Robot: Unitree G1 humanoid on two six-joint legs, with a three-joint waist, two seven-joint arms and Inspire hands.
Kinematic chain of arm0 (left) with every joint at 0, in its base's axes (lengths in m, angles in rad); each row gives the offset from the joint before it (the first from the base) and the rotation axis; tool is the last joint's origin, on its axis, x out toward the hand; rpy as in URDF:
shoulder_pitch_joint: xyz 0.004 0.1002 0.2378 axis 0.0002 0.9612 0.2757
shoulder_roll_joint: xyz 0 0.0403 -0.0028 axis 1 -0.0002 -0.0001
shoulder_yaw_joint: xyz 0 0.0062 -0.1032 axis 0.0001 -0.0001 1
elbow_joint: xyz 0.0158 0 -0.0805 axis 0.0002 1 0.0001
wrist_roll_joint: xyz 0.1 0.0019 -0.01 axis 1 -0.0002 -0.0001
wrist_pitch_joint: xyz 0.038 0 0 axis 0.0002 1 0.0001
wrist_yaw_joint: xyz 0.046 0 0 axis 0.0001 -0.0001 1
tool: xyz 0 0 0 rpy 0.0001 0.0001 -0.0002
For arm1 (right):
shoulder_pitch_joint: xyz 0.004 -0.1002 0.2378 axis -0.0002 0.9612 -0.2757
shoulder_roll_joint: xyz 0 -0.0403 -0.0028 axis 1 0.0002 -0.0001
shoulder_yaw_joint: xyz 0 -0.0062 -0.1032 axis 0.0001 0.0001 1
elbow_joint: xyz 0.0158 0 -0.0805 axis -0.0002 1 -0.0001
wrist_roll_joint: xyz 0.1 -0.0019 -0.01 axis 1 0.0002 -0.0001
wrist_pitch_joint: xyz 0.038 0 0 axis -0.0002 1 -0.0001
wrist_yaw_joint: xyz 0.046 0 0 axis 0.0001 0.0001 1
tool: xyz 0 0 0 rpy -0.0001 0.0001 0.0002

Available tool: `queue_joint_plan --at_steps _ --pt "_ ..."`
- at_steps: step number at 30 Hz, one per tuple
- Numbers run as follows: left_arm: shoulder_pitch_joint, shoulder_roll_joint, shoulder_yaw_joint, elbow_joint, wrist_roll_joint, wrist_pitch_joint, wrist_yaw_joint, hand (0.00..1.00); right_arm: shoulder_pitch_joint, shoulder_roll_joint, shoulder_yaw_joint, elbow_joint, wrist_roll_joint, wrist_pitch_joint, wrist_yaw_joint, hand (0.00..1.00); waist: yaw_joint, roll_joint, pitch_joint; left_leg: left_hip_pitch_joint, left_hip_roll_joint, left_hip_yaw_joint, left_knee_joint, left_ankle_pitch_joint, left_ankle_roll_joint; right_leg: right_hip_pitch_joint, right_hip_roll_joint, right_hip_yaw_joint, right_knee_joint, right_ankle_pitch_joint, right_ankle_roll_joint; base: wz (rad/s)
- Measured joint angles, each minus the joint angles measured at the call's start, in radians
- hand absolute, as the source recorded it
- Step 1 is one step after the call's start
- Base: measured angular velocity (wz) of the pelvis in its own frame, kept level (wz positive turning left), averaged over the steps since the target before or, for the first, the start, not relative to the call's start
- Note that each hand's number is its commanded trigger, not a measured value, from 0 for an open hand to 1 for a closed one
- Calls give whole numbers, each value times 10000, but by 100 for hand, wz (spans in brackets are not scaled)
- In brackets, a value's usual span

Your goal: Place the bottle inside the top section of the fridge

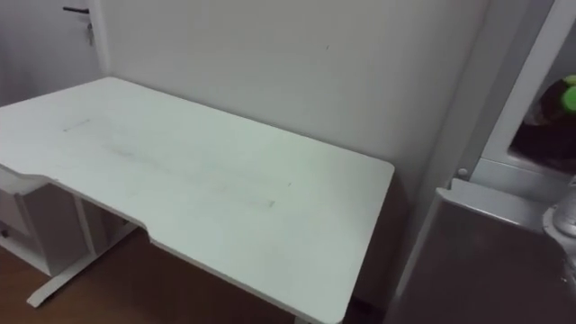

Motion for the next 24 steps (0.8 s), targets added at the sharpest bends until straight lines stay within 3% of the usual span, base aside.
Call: queue_joint_plan --at_steps 7,11,24 --pt "462 -69 -3 -1 109 -94 -2 0 963 3 -39 -1849 -156 161 569 0 -500 43 -22 608 -42 172 -600 82 79 496 -22 19 -316 -8 37 -1" --pt "797 -317 20 29 104 -76 -2 0 1447 3 -159 -2816 58 171 789 0 -611 223 -114 1068 -52 354 -939 68 101 750 -11 223 -340 -30 68 -12" --pt "817 -463 562 734 26 -254 9 0 2391 2 -508 -4478 317 381 1129 0 -958 281 -111 1988 -100 454 -1551 62 111 1369 -7 346 -501 -211 185 -2"
